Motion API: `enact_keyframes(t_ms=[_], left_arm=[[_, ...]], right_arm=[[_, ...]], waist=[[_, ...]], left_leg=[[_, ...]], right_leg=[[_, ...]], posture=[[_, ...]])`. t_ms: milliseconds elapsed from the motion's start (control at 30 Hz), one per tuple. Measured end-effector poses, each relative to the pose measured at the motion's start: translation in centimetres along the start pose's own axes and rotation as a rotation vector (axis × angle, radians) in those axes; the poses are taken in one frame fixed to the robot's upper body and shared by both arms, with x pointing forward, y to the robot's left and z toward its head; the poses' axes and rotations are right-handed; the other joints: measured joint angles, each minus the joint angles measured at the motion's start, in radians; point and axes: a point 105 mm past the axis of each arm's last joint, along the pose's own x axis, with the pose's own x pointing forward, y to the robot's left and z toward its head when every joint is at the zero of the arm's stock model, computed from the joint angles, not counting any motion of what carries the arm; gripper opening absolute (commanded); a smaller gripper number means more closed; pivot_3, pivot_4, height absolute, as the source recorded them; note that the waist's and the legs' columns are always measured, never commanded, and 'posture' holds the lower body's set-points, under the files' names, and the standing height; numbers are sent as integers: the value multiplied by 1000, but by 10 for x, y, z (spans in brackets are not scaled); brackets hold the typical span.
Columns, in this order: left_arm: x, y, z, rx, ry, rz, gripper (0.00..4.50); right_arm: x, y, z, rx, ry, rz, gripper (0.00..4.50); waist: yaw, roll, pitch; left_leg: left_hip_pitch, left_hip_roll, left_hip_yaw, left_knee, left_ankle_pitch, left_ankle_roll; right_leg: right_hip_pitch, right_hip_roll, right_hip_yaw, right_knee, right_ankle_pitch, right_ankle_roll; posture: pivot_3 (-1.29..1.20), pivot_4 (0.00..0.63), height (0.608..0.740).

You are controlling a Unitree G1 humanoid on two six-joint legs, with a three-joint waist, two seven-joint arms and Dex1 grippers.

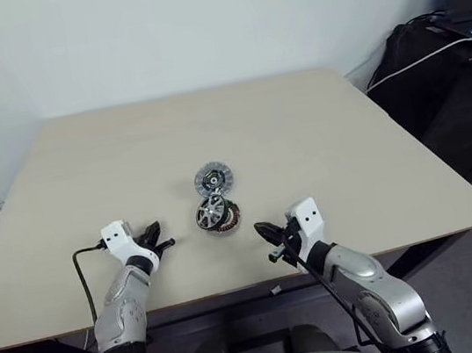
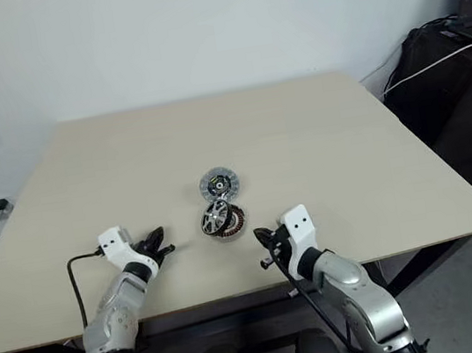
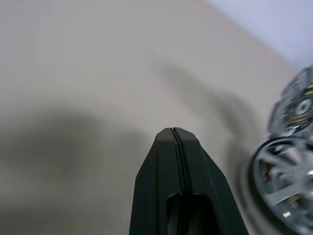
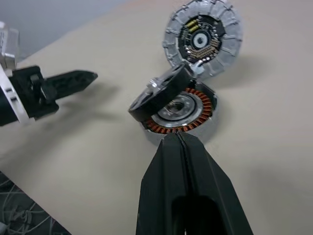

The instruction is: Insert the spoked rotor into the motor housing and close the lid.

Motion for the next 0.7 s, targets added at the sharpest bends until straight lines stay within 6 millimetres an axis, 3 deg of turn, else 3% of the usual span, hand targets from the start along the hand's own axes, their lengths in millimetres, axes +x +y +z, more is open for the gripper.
enact_keyframes(t_ms=[267,700], left_arm=[[7,-13,-21,-91,160,-73,0],[12,-35,-38,-109,312,-162,0]], right_arm=[[2,0,0,23,-4,-17,15],[-7,8,-4,33,27,74,15]], waist=[[1,-1,0],[2,-1,0]], left_leg=[[0,0,0,0,0,0],[0,0,0,0,-1,-2]], right_leg=[[0,0,0,0,0,0],[0,0,0,0,0,-1]], posture=[[0,0,740],[0,0,740]])
